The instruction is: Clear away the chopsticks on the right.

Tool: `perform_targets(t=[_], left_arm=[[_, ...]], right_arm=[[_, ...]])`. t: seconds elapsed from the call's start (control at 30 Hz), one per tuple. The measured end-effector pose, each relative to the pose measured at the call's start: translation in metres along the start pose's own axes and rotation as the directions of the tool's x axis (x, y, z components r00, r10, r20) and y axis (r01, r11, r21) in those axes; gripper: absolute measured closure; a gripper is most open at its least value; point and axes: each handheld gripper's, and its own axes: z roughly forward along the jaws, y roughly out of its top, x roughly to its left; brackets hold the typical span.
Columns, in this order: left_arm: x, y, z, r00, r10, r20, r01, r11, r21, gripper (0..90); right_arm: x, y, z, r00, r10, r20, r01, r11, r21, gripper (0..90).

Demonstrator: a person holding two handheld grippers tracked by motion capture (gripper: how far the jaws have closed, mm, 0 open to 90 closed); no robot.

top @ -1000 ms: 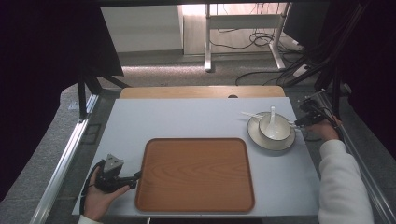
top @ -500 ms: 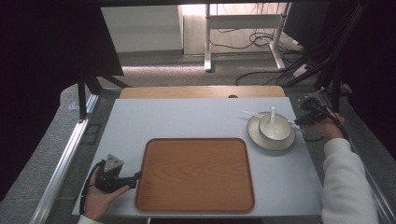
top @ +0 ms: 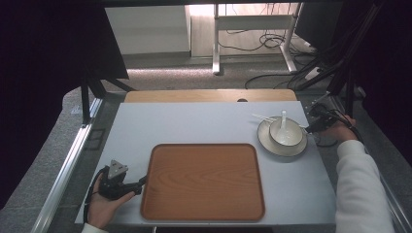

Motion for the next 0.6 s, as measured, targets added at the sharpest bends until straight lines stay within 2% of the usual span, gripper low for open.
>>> perform_targets(t=[0.1,0.17,0.4,0.6], left_arm=[[-0.0001,-0.0001,0.0002,1.0,0.002,-0.002,-0.002,1.0,0.002,18.1],[0.0001,-0.0002,0.0001,1.0,0.002,-0.003,-0.002,1.0,0.002,18.1],[-0.0005,-0.001,0.0012,1.0,0.006,-0.003,-0.006,1.0,0.007,18.1],[0.0005,-0.0018,0.0023,1.0,0.004,-0.002,-0.004,0.9999,0.016,18.1]], right_arm=[[-0.0006,0.0001,0.0024,0.9998,-0.017,-0.009,0.017,1.0,0.011,62.9],[-0.0006,0.0004,0.0046,0.9993,-0.038,0.005,0.038,0.999,0.02,63.8],[0.0026,0.0014,0.008,0.9957,-0.093,0.005,0.092,0.996,0.016,69.8],[0.0038,0.0023,0.0081,0.9939,-0.109,-0.011,0.109,0.994,0.018,75.1]])
